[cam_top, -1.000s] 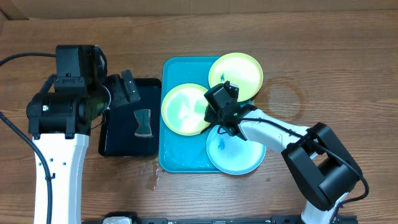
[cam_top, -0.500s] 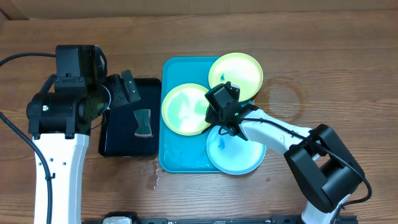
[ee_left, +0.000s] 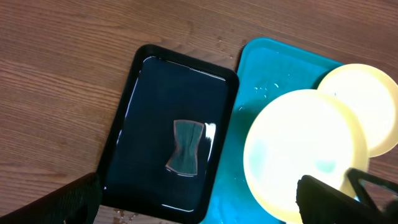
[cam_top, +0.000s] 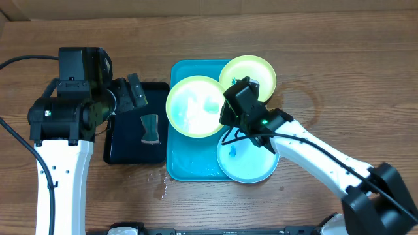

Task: Clean dirty plates on tray and stack at the side
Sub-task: 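Lift the cleaned yellow plate by its rim with the right gripper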

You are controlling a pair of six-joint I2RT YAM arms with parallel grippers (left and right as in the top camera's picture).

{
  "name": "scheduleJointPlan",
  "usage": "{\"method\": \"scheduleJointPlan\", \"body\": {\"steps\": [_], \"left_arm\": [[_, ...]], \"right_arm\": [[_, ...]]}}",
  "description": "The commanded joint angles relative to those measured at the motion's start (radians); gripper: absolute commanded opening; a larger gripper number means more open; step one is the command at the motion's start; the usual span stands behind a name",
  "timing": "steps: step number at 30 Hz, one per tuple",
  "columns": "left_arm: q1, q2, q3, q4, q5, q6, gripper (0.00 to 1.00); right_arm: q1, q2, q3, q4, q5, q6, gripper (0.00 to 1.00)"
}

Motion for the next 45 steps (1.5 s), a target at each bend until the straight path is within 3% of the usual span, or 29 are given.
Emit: {"method": "scheduleJointPlan", "body": {"steps": [1,15,25,34,45], "left_arm": [[0.006,-0.006,0.009,0.000,-0.016,-0.016,1.00],[0.006,-0.006,0.009,0.000,-0.015,-0.016,1.00],[0.006,-0.006,0.009,0.000,-0.015,-0.016,1.00],[0.006,-0.006,0.009,0.000,-0.015,-0.016,1.00],[0.006,-0.006,0.009,0.000,-0.015,-0.016,1.00]], "right_arm": [[0.007,-0.035,0.024,0.010,-0.048,-0.005,0.04],[0.098,0.000,0.025,0.133,0.023,0.024,0.04],[0.170,0.120,0.092,0.261,0.072,0.021,0.04],[0.227,0.306,0.426,0.109,0.190,-0.151,0.04],[0.232,0.321,0.454,0.245,0.353,-0.476,0.04]]}}
